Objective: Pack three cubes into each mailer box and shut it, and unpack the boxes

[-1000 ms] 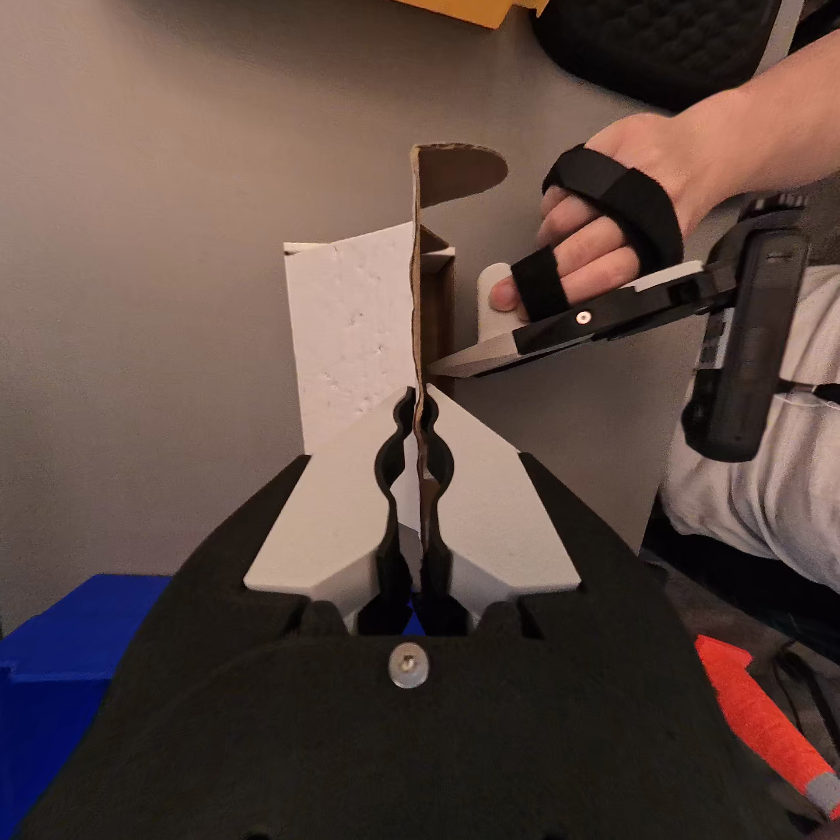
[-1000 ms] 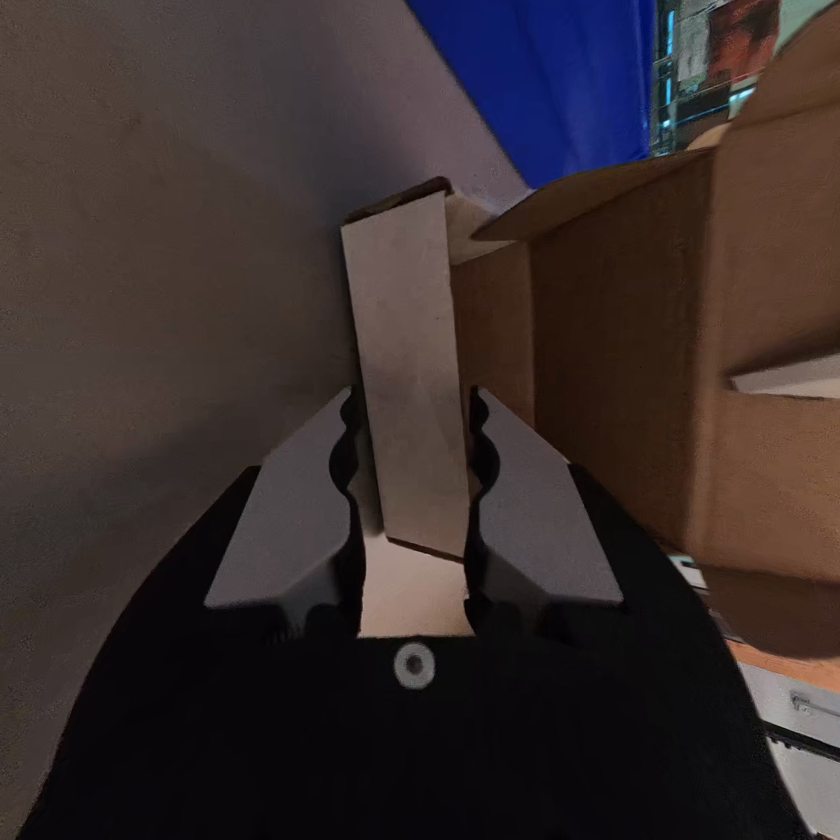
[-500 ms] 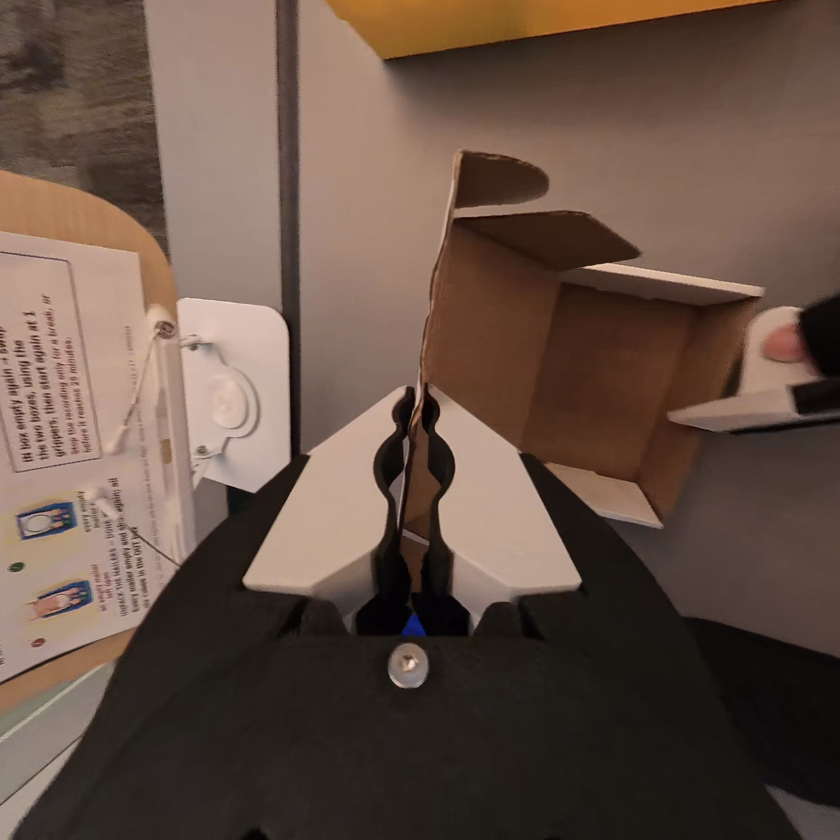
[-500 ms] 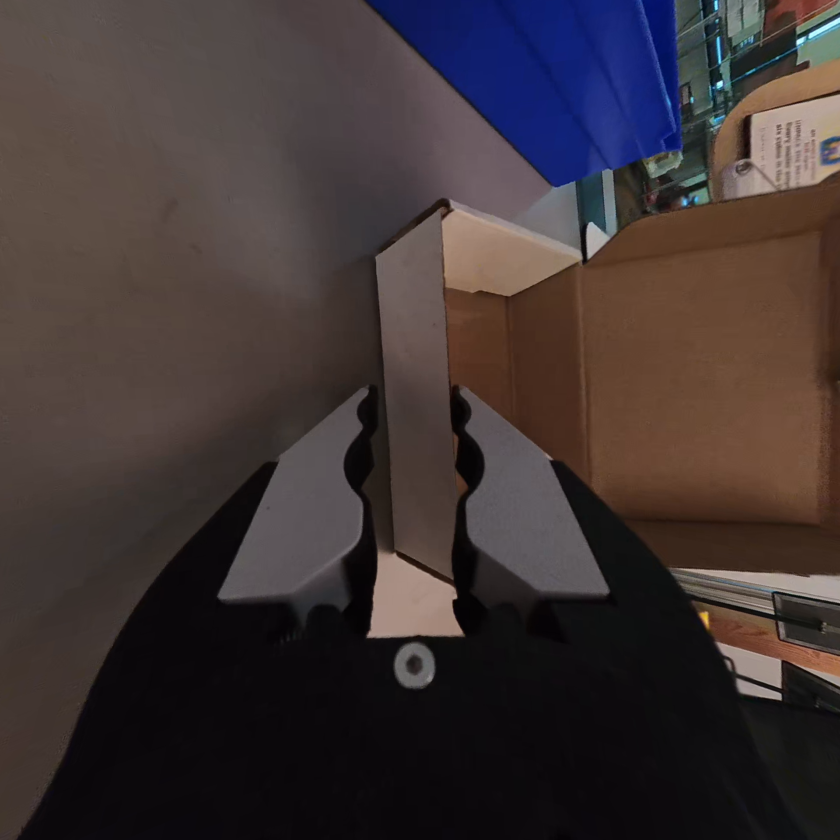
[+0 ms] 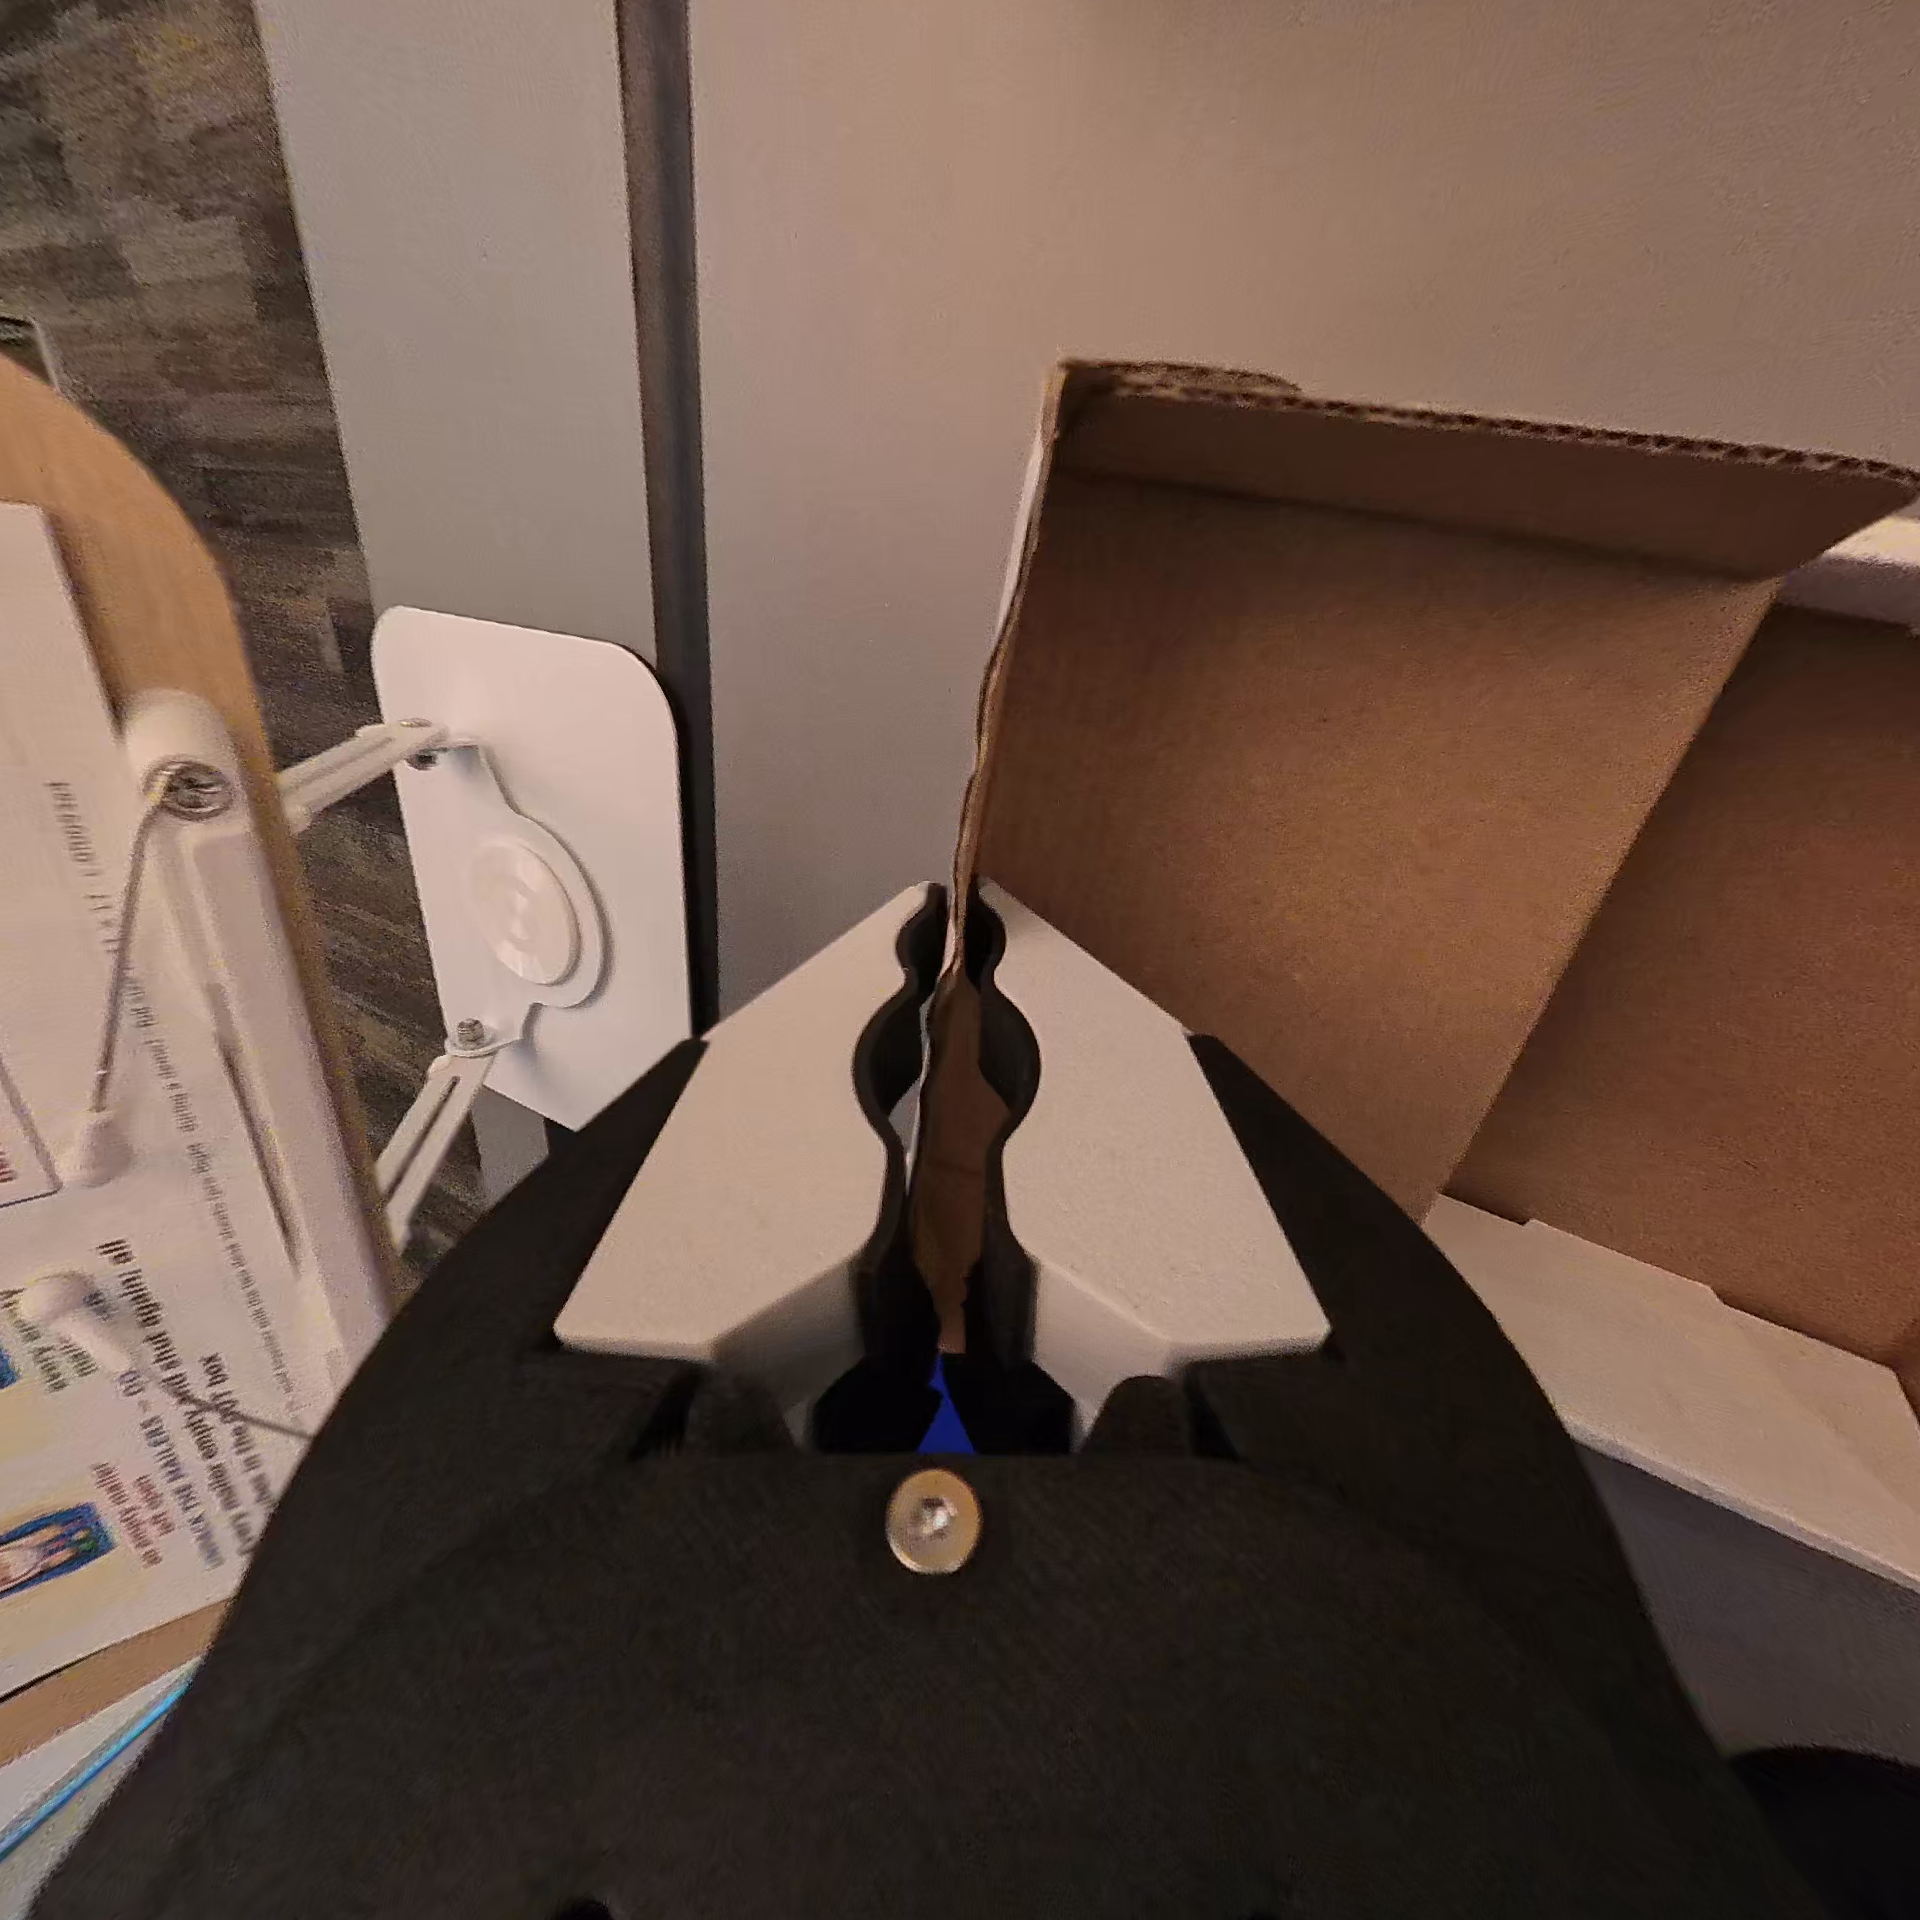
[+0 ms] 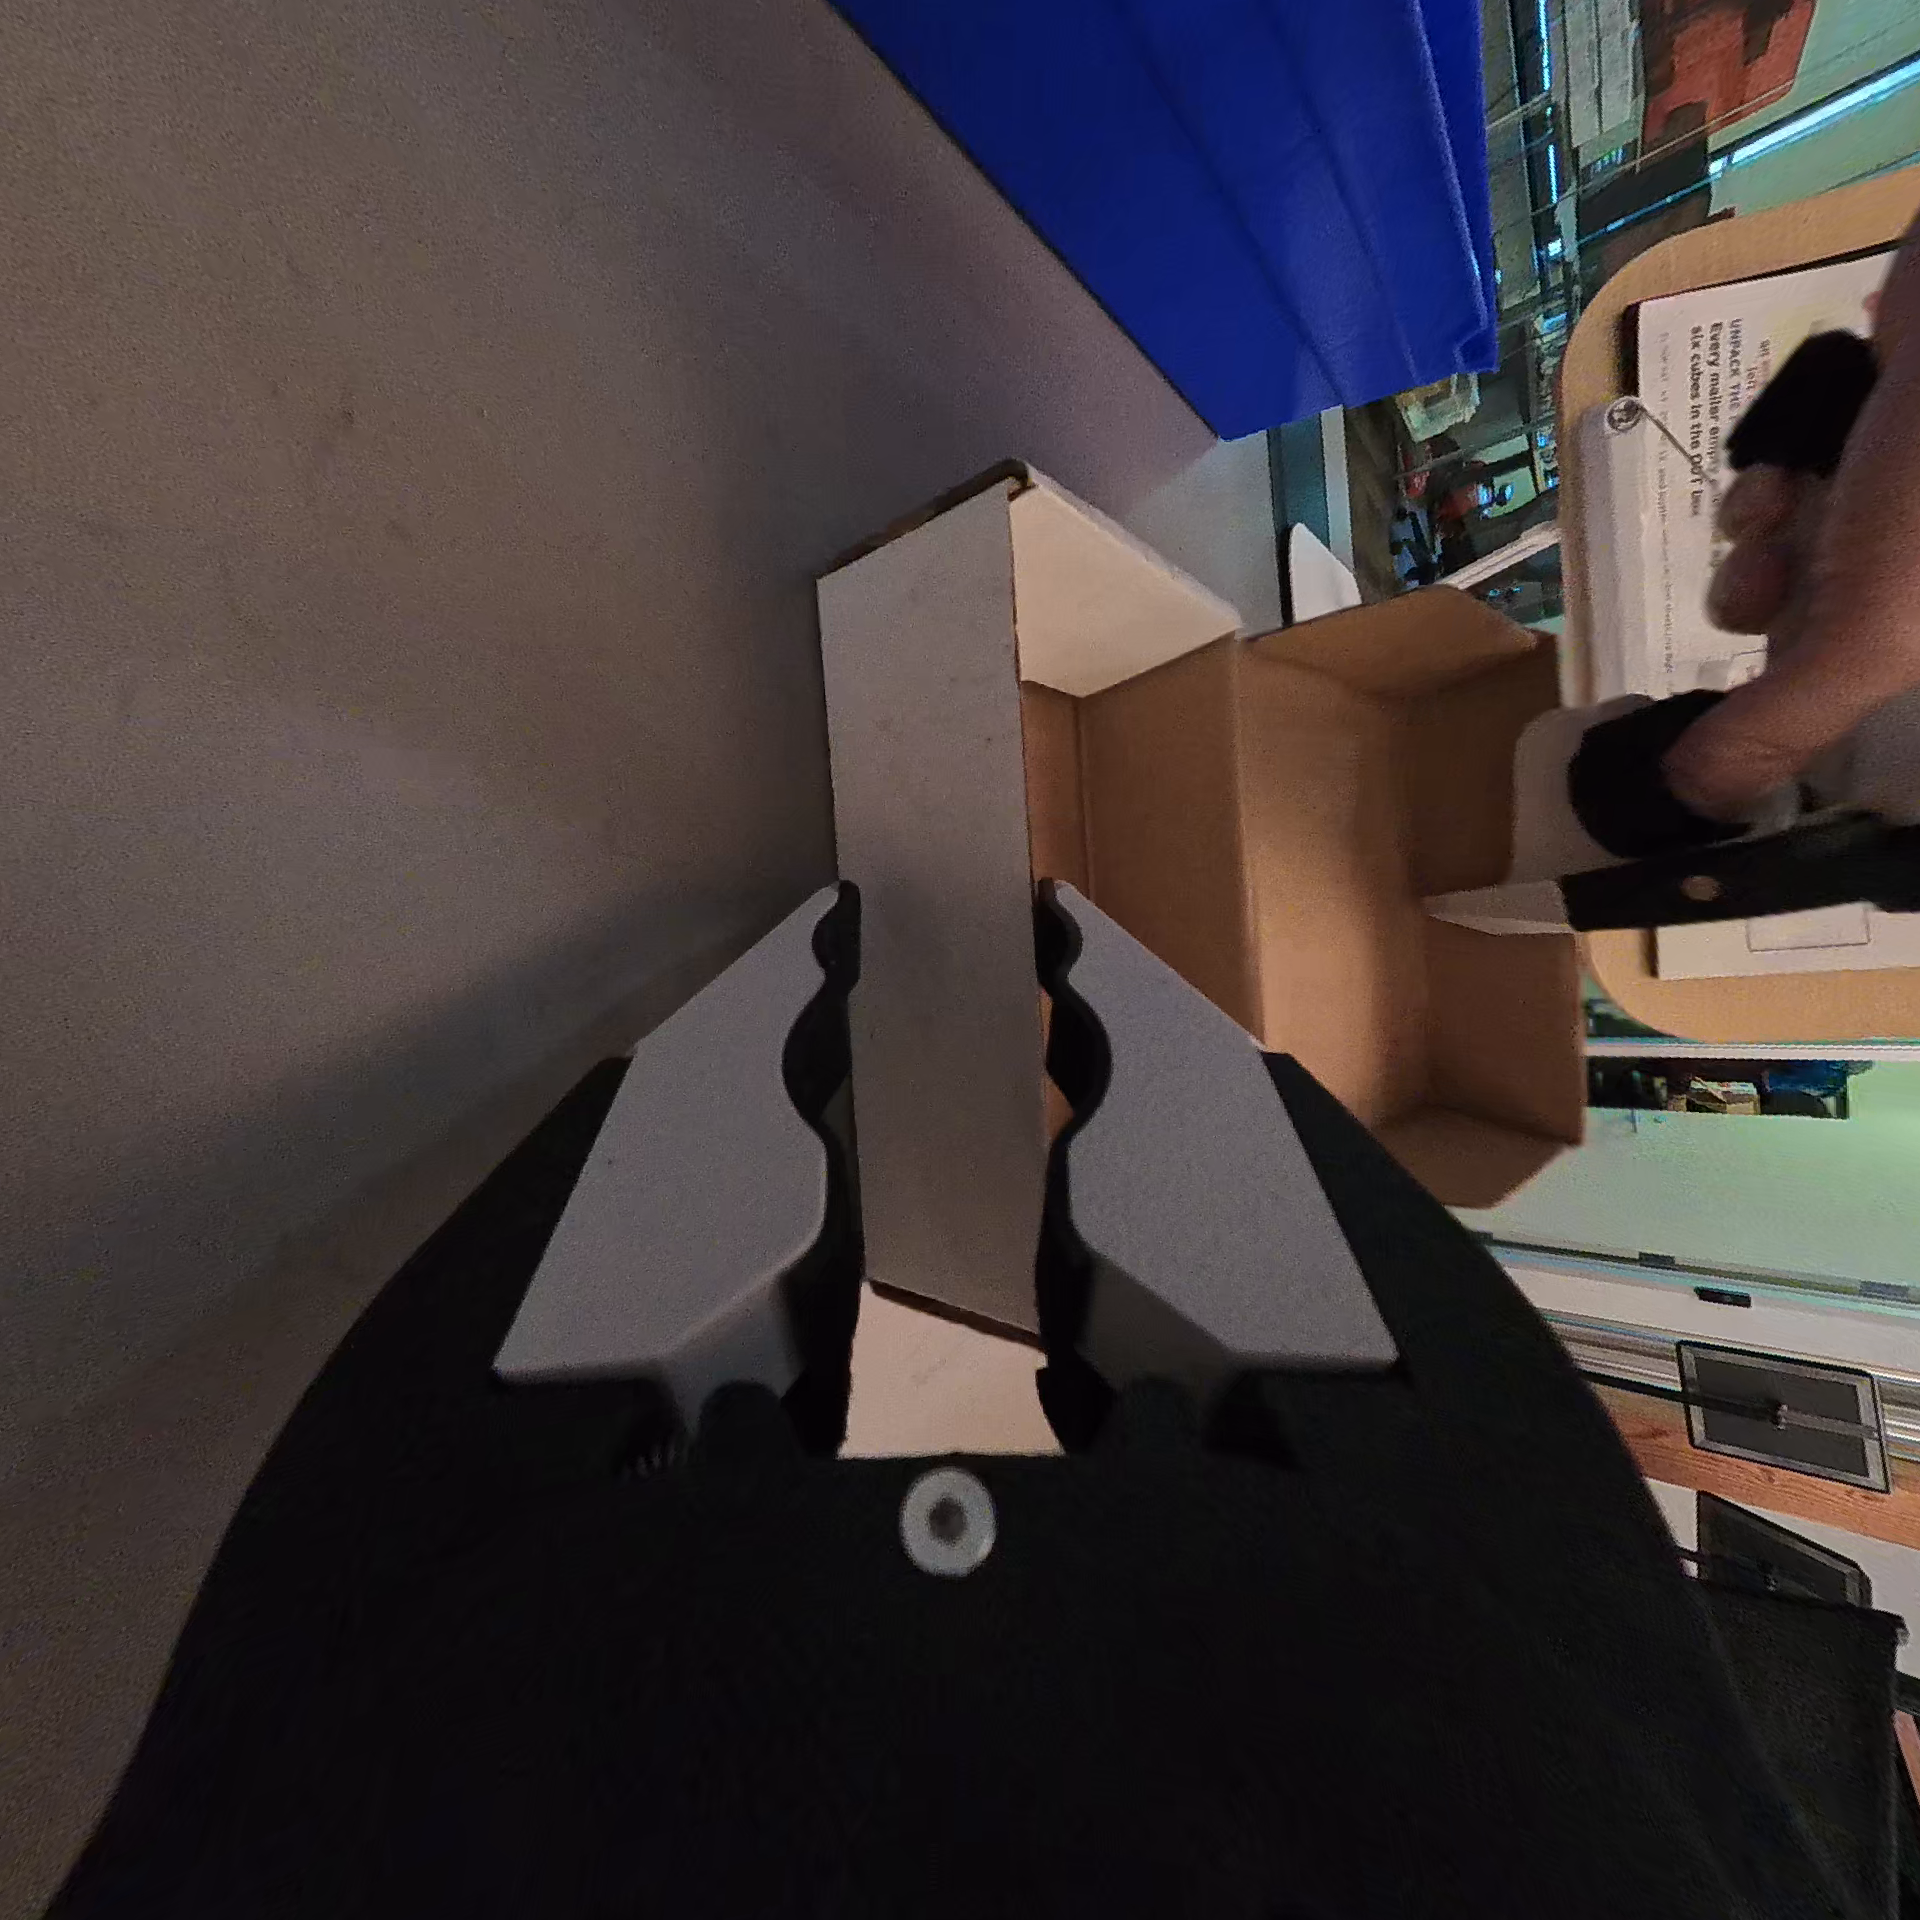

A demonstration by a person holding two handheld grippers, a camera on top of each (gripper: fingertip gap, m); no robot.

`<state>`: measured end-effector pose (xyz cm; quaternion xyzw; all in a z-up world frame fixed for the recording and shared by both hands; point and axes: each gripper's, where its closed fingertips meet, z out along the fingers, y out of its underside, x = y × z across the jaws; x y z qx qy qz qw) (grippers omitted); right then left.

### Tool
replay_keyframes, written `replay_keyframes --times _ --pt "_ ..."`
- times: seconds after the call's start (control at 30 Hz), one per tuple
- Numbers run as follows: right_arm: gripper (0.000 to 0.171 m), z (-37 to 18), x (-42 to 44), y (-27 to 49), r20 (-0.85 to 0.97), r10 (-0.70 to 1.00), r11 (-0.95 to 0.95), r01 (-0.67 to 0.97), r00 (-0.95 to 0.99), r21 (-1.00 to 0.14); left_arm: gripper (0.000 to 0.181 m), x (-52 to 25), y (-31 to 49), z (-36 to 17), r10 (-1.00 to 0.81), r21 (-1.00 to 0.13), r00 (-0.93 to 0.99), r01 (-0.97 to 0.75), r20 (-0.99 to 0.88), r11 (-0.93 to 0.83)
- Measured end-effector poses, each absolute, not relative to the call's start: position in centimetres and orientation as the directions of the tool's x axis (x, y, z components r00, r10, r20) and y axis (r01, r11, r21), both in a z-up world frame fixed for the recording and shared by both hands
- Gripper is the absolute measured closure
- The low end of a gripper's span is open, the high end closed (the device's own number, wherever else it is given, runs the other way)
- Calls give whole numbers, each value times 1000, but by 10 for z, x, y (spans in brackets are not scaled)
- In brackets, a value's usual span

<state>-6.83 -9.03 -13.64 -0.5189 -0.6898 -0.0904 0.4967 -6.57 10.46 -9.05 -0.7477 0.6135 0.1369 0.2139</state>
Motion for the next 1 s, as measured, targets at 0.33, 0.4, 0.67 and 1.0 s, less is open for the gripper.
replay_keyframes --times 0.33,0.4,0.67,1.0 --pt "139 -135 -66 -87 799 601 457 806 33 -377 174 -75 110 -132 -875 -146 274 -961 -399 -234" --pt "140 -134 -66 -86 803 595 458 806 36 -375 171 -77 110 -140 -878 -134 271 -962 -393 -237" --pt "141 -134 -68 -81 805 591 455 801 54 -388 168 -83 114 -138 -861 -148 296 -955 -414 -257" --pt "140 -134 -73 -72 809 582 435 809 84 -396 140 -85 114 -100 -828 -283 389 -914 -403 -292"
